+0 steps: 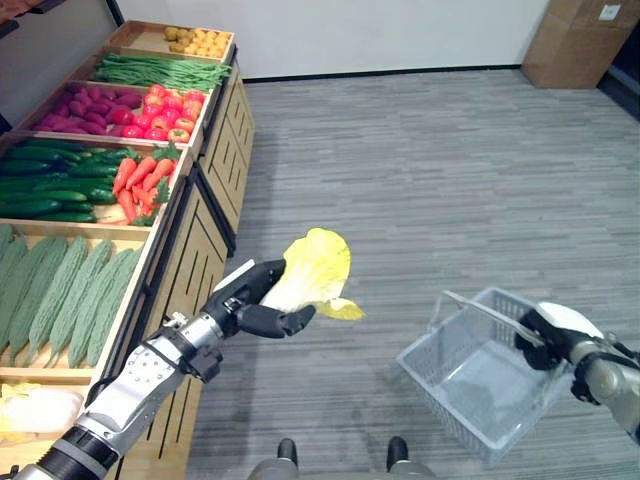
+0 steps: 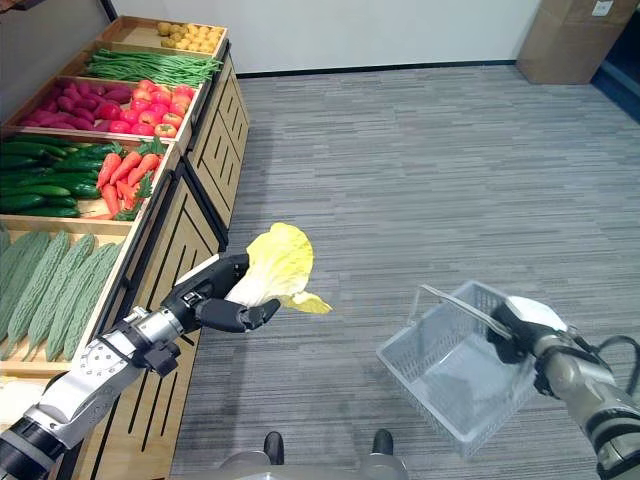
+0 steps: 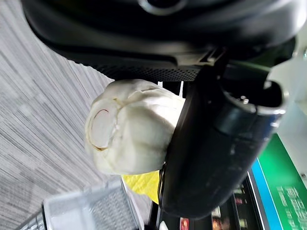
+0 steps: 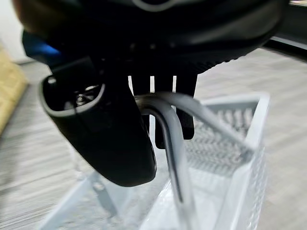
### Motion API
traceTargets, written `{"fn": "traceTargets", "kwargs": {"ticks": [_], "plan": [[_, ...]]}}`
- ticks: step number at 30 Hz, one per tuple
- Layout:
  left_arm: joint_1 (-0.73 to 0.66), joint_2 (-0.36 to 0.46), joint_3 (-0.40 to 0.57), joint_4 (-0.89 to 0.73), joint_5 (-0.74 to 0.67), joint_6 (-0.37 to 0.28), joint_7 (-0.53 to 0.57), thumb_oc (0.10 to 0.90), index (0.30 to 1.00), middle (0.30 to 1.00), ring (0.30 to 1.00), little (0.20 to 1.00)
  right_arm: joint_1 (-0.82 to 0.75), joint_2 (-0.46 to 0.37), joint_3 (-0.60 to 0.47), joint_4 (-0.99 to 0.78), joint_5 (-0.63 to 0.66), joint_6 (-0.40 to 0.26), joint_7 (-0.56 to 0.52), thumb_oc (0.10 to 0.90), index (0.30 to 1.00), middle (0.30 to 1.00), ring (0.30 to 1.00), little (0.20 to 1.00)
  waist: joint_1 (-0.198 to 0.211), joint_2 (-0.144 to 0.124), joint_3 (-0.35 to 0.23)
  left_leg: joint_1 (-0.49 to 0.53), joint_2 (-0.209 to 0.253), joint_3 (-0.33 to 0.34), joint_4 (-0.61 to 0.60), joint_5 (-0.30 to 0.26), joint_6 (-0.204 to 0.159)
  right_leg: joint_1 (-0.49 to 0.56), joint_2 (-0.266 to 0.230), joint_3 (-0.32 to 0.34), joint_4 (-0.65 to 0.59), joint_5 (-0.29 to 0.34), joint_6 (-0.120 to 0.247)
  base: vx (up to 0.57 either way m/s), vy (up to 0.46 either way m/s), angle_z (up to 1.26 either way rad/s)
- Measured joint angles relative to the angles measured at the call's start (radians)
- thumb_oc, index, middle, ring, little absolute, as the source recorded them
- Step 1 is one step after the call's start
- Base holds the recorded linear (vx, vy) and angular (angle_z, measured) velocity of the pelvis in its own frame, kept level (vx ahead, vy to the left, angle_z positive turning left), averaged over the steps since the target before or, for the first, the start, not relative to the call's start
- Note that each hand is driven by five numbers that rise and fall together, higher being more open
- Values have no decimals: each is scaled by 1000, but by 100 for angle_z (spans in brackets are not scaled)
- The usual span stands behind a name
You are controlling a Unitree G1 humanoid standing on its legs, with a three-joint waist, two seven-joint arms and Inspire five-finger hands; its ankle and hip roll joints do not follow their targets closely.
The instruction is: Get the vegetables into the basket
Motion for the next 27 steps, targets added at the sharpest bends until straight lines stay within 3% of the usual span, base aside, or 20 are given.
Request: {"fn": "traceTargets", "kwargs": {"ticks": [6, 11, 18, 22, 27], "plan": [[-126, 23, -89, -25, 83, -8, 3, 400, 300, 300, 300, 300, -98, 25, 66, 30, 12, 1, 1, 400, 300, 300, 300, 300, 3, -1, 0, 0, -1, 1, 0, 3, 1, -1, 0, 0, 0, 1, 0, 0, 0, 0], [-309, 11, -232, -52, 141, -29, 2, 400, 300, 300, 300, 300, -229, 82, 135, 66, 43, 15, 0, 400, 300, 300, 300, 300, -2, -1, -1, 0, 0, 2, 0, 3, 1, -1, 0, 1, 0, 2, 0, 0, 0, 0], [-354, -62, -265, -57, 227, -54, 28, 400, 300, 300, 300, 300, -317, 168, 178, 69, 50, 22, 0, 400, 300, 300, 300, 300, 3, -2, -3, 0, -3, 3, 0, 3, 1, -1, 0, 2, 0, 2, 0, 0, 0, 0], [-372, -110, -331, -50, 285, -54, 37, 400, 300, 300, 300, 300, -357, 254, 214, 105, 51, 36, 0, 400, 300, 300, 300, 300, 6, -3, -7, 1, -3, 3, 0, 3, 1, -1, -1, 2, 0, 2, 0, 0, 0, 0], [-373, -116, -344, -49, 313, -54, 39, 400, 300, 300, 300, 300, -363, 308, 205, 113, 156, 60, 0, 400, 300, 300, 300, 300, 7, -4, -7, 1, -3, 4, 0, 4, 1, -2, 0, 2, 0, 2, -1, 0, 0, 0]]}}
